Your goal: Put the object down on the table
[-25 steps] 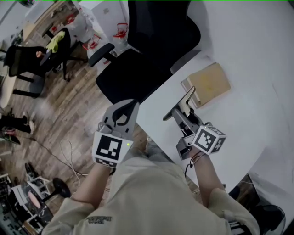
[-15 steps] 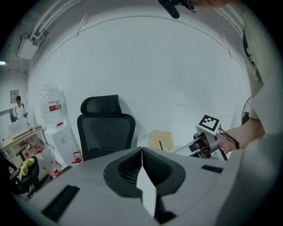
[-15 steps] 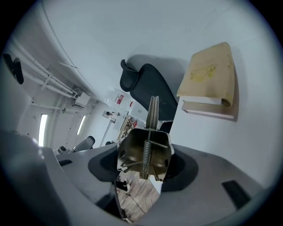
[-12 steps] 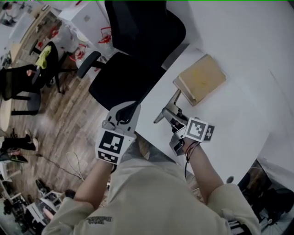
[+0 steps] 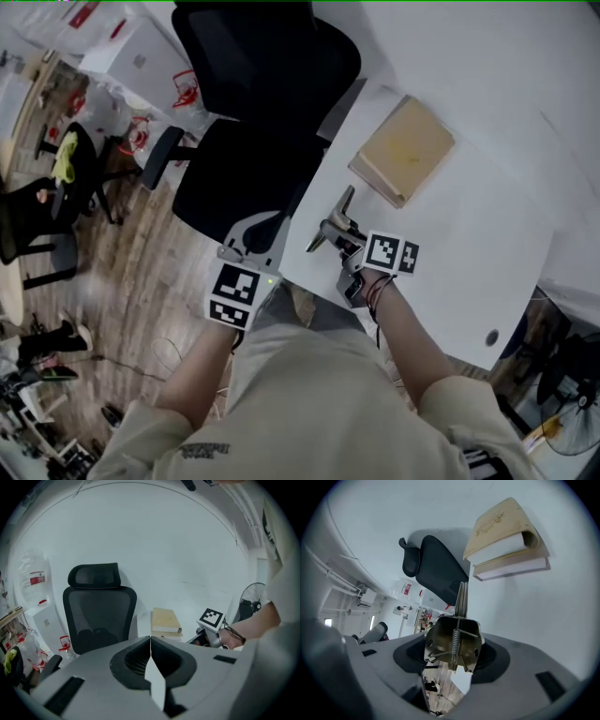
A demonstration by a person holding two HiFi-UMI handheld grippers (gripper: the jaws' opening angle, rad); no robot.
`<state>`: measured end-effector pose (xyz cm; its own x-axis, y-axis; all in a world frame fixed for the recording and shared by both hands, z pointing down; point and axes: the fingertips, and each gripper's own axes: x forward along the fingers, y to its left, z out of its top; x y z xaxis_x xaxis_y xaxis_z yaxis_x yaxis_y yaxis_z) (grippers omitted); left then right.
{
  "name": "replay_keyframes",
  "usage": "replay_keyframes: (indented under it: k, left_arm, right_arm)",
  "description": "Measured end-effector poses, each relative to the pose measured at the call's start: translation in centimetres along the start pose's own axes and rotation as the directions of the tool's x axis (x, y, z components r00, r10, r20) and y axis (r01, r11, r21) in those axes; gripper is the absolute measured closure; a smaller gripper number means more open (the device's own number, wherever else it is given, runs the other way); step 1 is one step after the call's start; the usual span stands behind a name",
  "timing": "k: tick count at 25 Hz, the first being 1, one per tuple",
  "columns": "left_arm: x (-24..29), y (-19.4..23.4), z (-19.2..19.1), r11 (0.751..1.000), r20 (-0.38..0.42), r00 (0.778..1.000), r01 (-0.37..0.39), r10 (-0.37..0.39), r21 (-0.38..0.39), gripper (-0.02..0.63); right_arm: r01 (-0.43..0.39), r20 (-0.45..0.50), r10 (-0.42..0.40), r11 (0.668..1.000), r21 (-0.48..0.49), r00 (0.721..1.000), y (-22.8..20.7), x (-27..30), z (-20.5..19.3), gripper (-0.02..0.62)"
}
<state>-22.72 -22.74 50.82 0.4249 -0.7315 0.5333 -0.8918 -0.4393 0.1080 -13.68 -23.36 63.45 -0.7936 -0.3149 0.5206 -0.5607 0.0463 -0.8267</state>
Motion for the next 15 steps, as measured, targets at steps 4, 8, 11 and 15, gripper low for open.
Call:
replay_keyframes:
  k: [4,8,11,15]
  left_arm:
    - [1.2,2.0,-0.6,0.999,-0.024,0.998,0.055,-0.055,-0.001,0.583]
    - [2.6,3.5,-1.2,0.992,-0.045,0.991,0.123,-0.122,0.010,0.583]
    - [3.2,4.1,-1.9,0.985,-0.067,0.983,0.171,-0.169,0.013,0.583]
    - [3.4,4.0,-2.9,0.975,-0.098,0.970,0.224,-0.222,0.005,0.583]
  right_arm:
    - [0.034,0.007,-0.035,0.998,0.047,0.999,-0.7,2.2,-0.3,0.353]
    - [0.078,0.033,-0.080,0.994,0.075,0.996,-1.5,3.8,-0.1,0.351]
    - [0.108,0.035,-0.111,0.990,0.090,0.993,-2.2,4.8,0.0,0.351]
    - [0.132,0.037,-0.136,0.986,0.105,0.990,-3.1,5.0,-0.1,0.351]
